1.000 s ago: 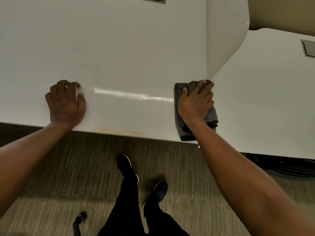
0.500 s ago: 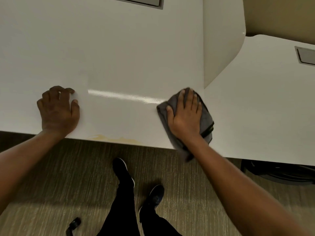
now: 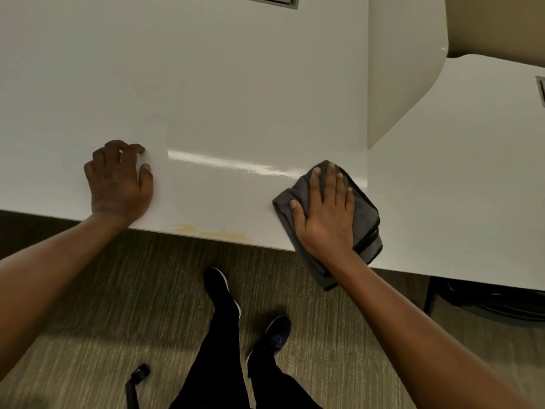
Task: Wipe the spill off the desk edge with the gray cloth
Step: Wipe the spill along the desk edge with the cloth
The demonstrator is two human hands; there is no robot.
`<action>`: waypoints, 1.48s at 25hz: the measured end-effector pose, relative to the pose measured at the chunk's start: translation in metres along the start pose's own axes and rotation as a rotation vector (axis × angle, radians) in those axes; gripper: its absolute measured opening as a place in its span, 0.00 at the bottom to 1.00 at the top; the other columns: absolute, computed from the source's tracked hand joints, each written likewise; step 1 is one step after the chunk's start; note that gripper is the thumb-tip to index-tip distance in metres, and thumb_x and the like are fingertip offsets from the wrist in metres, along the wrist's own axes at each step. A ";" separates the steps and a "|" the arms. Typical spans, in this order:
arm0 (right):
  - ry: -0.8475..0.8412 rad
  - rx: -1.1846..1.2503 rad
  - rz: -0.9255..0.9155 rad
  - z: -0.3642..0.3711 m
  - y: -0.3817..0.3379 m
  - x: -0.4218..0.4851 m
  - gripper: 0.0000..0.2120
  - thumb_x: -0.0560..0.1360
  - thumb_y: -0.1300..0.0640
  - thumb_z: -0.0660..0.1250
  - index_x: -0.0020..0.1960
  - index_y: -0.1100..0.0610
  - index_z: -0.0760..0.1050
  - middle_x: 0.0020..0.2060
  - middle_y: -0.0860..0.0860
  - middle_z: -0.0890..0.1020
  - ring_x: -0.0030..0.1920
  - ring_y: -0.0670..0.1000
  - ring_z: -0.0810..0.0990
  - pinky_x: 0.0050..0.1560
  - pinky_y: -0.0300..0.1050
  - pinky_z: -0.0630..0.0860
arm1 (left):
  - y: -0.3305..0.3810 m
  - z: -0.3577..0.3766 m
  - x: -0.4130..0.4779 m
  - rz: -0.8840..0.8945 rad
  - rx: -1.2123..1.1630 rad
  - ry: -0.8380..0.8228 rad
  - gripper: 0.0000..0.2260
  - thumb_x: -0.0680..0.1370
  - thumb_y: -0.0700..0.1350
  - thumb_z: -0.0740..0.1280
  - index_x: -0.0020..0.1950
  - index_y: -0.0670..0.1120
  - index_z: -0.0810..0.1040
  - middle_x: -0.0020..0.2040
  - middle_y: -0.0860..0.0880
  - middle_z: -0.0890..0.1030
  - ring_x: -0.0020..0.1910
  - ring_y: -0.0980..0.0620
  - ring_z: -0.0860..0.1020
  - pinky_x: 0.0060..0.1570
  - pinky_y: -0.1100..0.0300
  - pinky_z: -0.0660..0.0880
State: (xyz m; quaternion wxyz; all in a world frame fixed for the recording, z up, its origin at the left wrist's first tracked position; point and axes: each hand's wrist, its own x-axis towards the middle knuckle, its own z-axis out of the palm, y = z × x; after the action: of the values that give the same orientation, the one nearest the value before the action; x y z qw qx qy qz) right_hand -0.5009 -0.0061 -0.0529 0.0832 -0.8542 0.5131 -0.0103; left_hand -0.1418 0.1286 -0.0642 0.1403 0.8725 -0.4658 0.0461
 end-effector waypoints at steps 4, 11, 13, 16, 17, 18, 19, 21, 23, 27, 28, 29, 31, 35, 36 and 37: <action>-0.025 -0.008 0.013 -0.006 -0.004 0.045 0.38 0.83 0.36 0.49 0.83 0.59 0.49 0.82 0.62 0.49 0.82 0.64 0.49 0.80 0.64 0.48 | -0.001 -0.001 0.002 -0.004 0.009 -0.015 0.20 0.78 0.49 0.58 0.67 0.43 0.72 0.65 0.38 0.72 0.64 0.36 0.70 0.59 0.43 0.66; -0.025 0.038 0.047 0.005 -0.123 0.128 0.43 0.80 0.32 0.47 0.83 0.62 0.48 0.81 0.65 0.49 0.81 0.67 0.48 0.78 0.69 0.46 | -0.001 0.002 0.001 -0.005 -0.003 -0.003 0.17 0.78 0.46 0.59 0.66 0.44 0.73 0.64 0.40 0.73 0.63 0.38 0.70 0.58 0.45 0.66; -0.023 0.058 -0.046 0.015 -0.170 0.109 0.44 0.79 0.31 0.47 0.83 0.62 0.49 0.81 0.65 0.49 0.81 0.68 0.48 0.78 0.70 0.46 | -0.002 0.001 -0.001 -0.007 -0.026 0.007 0.18 0.77 0.44 0.58 0.66 0.44 0.73 0.64 0.41 0.73 0.63 0.38 0.71 0.59 0.46 0.66; -0.033 0.066 -0.224 0.028 -0.206 0.052 0.43 0.79 0.31 0.48 0.83 0.59 0.51 0.82 0.63 0.49 0.81 0.66 0.48 0.78 0.68 0.47 | -0.004 -0.006 -0.002 -0.029 -0.086 0.011 0.19 0.76 0.41 0.57 0.65 0.43 0.75 0.64 0.41 0.75 0.63 0.38 0.72 0.59 0.47 0.66; -0.041 0.056 -0.291 0.030 -0.203 0.031 0.42 0.80 0.31 0.48 0.83 0.58 0.51 0.82 0.62 0.49 0.82 0.65 0.48 0.78 0.67 0.48 | -0.004 -0.009 -0.003 -0.042 -0.108 0.011 0.19 0.76 0.40 0.57 0.65 0.42 0.76 0.64 0.40 0.75 0.63 0.38 0.73 0.59 0.47 0.66; -0.047 0.031 -0.355 0.031 -0.190 0.012 0.41 0.80 0.31 0.48 0.83 0.57 0.52 0.83 0.60 0.49 0.82 0.64 0.48 0.79 0.67 0.48 | -0.003 -0.011 -0.003 -0.054 -0.134 0.011 0.18 0.76 0.40 0.57 0.64 0.42 0.76 0.64 0.40 0.76 0.63 0.39 0.73 0.59 0.48 0.66; -0.053 -0.006 -0.403 0.031 -0.170 -0.005 0.40 0.80 0.31 0.48 0.83 0.55 0.51 0.83 0.59 0.48 0.82 0.62 0.47 0.79 0.66 0.49 | -0.003 -0.013 -0.004 -0.058 -0.165 0.010 0.18 0.76 0.39 0.57 0.64 0.41 0.77 0.64 0.41 0.76 0.63 0.39 0.74 0.59 0.49 0.66; -0.047 -0.080 -0.417 0.024 -0.113 -0.023 0.39 0.80 0.31 0.47 0.84 0.52 0.49 0.83 0.56 0.47 0.83 0.59 0.46 0.79 0.65 0.49 | -0.014 -0.018 -0.007 0.001 -0.198 -0.003 0.18 0.78 0.39 0.58 0.66 0.41 0.77 0.65 0.41 0.77 0.64 0.39 0.74 0.60 0.49 0.67; -0.064 -0.111 -0.336 0.008 -0.054 -0.025 0.38 0.81 0.31 0.45 0.84 0.50 0.45 0.83 0.54 0.45 0.83 0.58 0.45 0.79 0.65 0.50 | -0.049 -0.023 -0.009 0.084 -0.123 -0.031 0.18 0.79 0.42 0.59 0.68 0.40 0.74 0.67 0.40 0.75 0.65 0.37 0.73 0.61 0.46 0.68; -0.048 -0.069 0.006 -0.003 -0.043 -0.004 0.40 0.80 0.31 0.46 0.84 0.53 0.43 0.83 0.58 0.44 0.82 0.62 0.45 0.79 0.68 0.48 | -0.116 -0.028 -0.007 -0.092 0.047 -0.027 0.20 0.80 0.48 0.58 0.70 0.41 0.68 0.70 0.36 0.69 0.68 0.33 0.69 0.65 0.39 0.65; -0.023 -0.041 0.112 0.003 -0.066 0.002 0.42 0.80 0.30 0.46 0.84 0.55 0.44 0.82 0.61 0.44 0.82 0.64 0.46 0.78 0.70 0.48 | -0.119 -0.027 -0.007 -0.118 0.044 -0.014 0.20 0.80 0.48 0.57 0.70 0.41 0.68 0.70 0.36 0.69 0.68 0.34 0.68 0.66 0.40 0.64; -0.010 -0.015 0.180 0.009 -0.093 0.009 0.43 0.79 0.30 0.46 0.83 0.57 0.45 0.82 0.63 0.44 0.81 0.67 0.45 0.77 0.72 0.47 | -0.118 -0.026 -0.006 -0.123 0.035 -0.004 0.20 0.80 0.48 0.56 0.70 0.42 0.68 0.70 0.37 0.69 0.68 0.35 0.68 0.66 0.40 0.64; -0.023 0.014 0.145 0.020 -0.153 0.021 0.45 0.78 0.29 0.46 0.83 0.59 0.46 0.81 0.65 0.45 0.80 0.70 0.45 0.76 0.74 0.45 | -0.115 -0.024 -0.006 -0.117 0.009 0.007 0.20 0.79 0.48 0.56 0.70 0.43 0.69 0.70 0.38 0.69 0.69 0.36 0.68 0.66 0.42 0.63; -0.050 -0.019 -0.191 0.038 -0.269 0.027 0.46 0.77 0.27 0.45 0.83 0.59 0.50 0.81 0.65 0.48 0.80 0.70 0.46 0.76 0.73 0.43 | -0.119 -0.023 -0.007 -0.144 -0.026 0.028 0.21 0.79 0.45 0.55 0.71 0.45 0.71 0.71 0.40 0.70 0.71 0.39 0.68 0.68 0.46 0.62; -0.058 -0.036 -0.282 0.042 -0.289 0.023 0.46 0.77 0.27 0.44 0.83 0.59 0.50 0.82 0.65 0.47 0.80 0.70 0.46 0.77 0.73 0.44 | -0.120 -0.023 -0.008 -0.152 -0.031 0.037 0.21 0.78 0.44 0.55 0.71 0.45 0.71 0.71 0.41 0.71 0.71 0.40 0.68 0.68 0.46 0.62; -0.066 -0.055 -0.368 0.046 -0.303 0.020 0.46 0.77 0.27 0.44 0.83 0.59 0.49 0.82 0.64 0.46 0.81 0.69 0.45 0.77 0.72 0.44 | -0.120 -0.023 -0.009 -0.159 -0.035 0.047 0.21 0.78 0.44 0.55 0.71 0.46 0.72 0.72 0.41 0.71 0.72 0.40 0.68 0.68 0.47 0.62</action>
State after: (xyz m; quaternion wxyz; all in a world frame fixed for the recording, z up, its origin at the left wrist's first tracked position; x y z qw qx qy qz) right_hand -0.2216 0.1217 -0.0528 0.0730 -0.9354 0.3455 0.0166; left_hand -0.0468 0.2053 -0.0683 0.1694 0.9028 -0.3926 0.0471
